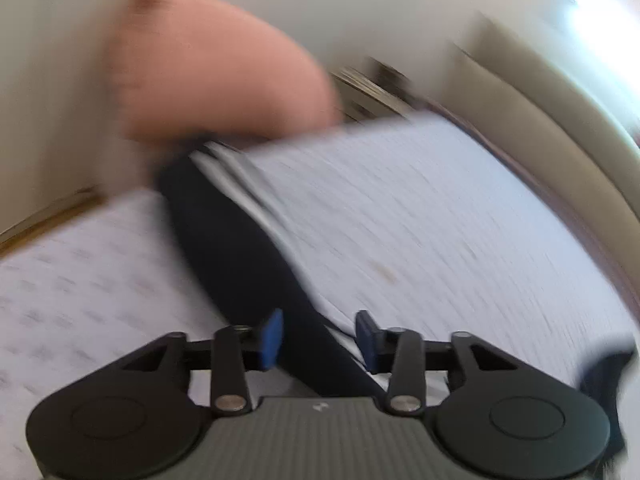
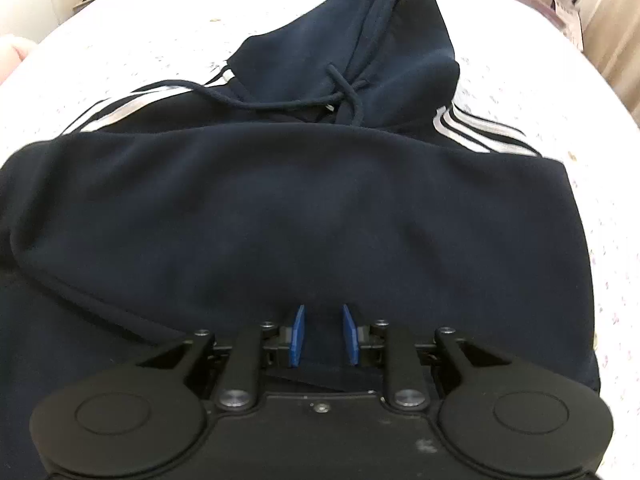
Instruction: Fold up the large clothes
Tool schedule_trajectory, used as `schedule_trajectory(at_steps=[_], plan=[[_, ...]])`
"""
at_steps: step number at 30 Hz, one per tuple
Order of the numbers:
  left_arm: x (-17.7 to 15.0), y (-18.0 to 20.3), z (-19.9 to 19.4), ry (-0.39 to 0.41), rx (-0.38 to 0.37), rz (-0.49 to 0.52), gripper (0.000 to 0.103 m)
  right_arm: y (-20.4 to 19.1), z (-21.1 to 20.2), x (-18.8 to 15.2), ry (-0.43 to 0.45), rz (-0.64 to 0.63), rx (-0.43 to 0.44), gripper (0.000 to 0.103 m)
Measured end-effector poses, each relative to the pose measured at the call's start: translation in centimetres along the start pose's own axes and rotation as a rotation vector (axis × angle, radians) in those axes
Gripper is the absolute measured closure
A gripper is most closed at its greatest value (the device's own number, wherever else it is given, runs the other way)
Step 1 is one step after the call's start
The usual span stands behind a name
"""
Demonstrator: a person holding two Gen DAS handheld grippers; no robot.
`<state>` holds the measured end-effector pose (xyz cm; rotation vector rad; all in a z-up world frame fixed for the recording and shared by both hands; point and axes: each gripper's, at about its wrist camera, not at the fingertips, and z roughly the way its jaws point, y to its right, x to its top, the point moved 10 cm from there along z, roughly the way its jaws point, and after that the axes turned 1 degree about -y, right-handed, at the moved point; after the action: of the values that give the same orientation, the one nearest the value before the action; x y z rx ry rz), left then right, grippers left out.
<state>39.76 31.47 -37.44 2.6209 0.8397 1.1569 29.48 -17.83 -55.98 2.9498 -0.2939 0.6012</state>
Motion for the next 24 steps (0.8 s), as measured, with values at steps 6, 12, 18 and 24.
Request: schedule_trajectory(at_steps=[6,12,18,24], plan=[[3.9,-2.7,2.5,-0.007,0.008,-0.127,0.021,-0.2,0.0,0.0,0.005,-0.012,-0.033,0.075],[2.6,-6.5,6.2,-0.083,0.091,-0.222,0.024,-0.2,0.1,0.1,0.0,-0.018,-0.055,0.075],[2.7,-7.8,9.3,-0.089,-0.039,-0.284,0.049,-0.3,0.0,0.1,0.009,-0.025,-0.059,0.075],[4.7,-6.1,5.6,0.01,-0.091,-0.208,0.099,-0.5,0.0,0.1,0.015,-0.041,-0.077,0.075]])
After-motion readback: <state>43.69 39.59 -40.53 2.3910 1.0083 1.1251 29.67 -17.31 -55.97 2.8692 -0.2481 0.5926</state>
